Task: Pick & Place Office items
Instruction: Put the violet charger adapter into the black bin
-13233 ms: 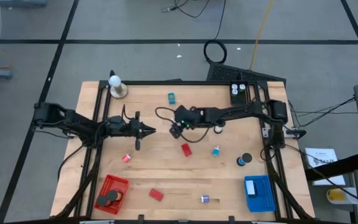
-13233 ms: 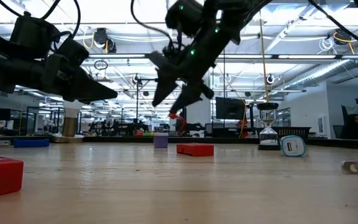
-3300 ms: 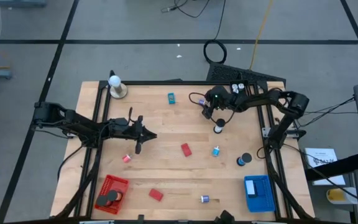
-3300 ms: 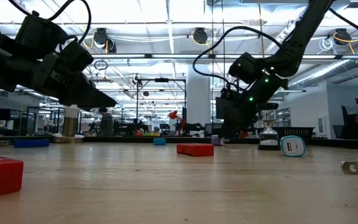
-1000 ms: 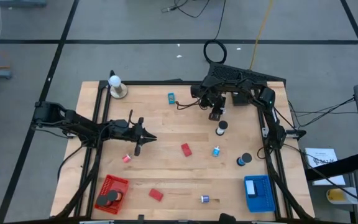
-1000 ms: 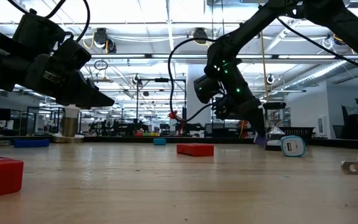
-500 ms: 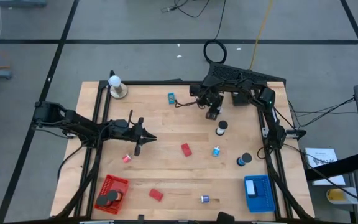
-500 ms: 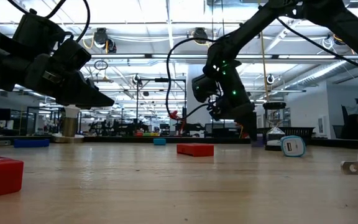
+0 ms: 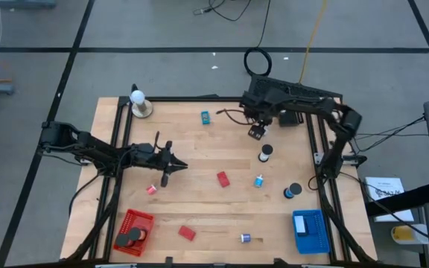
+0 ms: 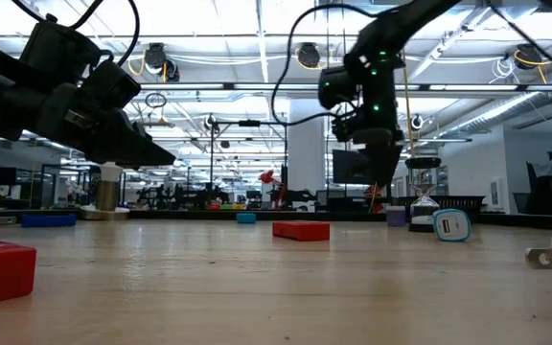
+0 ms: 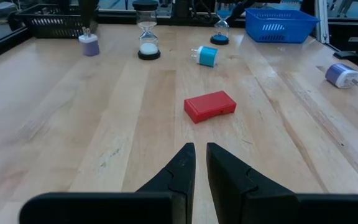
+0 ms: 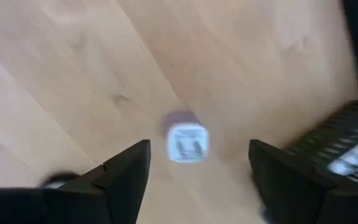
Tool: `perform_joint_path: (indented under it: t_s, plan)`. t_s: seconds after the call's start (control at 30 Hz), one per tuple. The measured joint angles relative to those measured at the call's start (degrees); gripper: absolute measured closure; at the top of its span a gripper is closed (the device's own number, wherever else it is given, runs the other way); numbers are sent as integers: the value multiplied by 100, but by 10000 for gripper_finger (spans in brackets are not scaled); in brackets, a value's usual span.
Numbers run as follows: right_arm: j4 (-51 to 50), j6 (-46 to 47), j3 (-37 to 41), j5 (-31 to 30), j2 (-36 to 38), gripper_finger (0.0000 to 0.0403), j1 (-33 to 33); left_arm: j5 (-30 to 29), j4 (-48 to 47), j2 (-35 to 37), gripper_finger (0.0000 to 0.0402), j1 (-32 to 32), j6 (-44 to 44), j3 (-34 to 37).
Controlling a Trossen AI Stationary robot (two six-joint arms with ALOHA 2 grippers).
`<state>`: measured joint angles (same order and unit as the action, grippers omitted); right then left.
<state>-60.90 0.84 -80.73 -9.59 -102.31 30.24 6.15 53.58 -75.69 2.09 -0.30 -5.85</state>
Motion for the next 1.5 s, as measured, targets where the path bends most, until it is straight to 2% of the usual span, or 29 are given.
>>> perform_joint_path:
  t_s: [0.1, 0.23, 0.47, 0.63, 0.87, 1.2, 1.43, 1.5]
  plan:
    - [719, 262, 698, 354, 385, 135, 66, 0, 1, 1, 355, -46, 6, 0]
    - [1388, 342, 1417, 393, 646, 135, 182, -15, 9, 0, 355, -90, 79, 0]
    - [2337, 145, 1994, 522, 685, 135, 308, -17, 16, 1, 355, -90, 131, 0]
    - [2624, 145, 2090, 523, 683, 146, 312, -20, 20, 1, 355, -90, 131, 0]
    - [2506, 230, 2090, 516, 683, 204, 310, -20, 20, -1, 355, -90, 127, 0]
    - [2632, 262, 2237, 517, 683, 206, 312, -22, 20, 1, 355, -90, 123, 0]
    - [2934, 212, 2335, 364, 704, 269, 314, -24, 22, 1, 355, -90, 116, 0]
    - [2975, 192, 2337, 366, 762, 274, 312, -24, 20, 1, 355, -90, 118, 0]
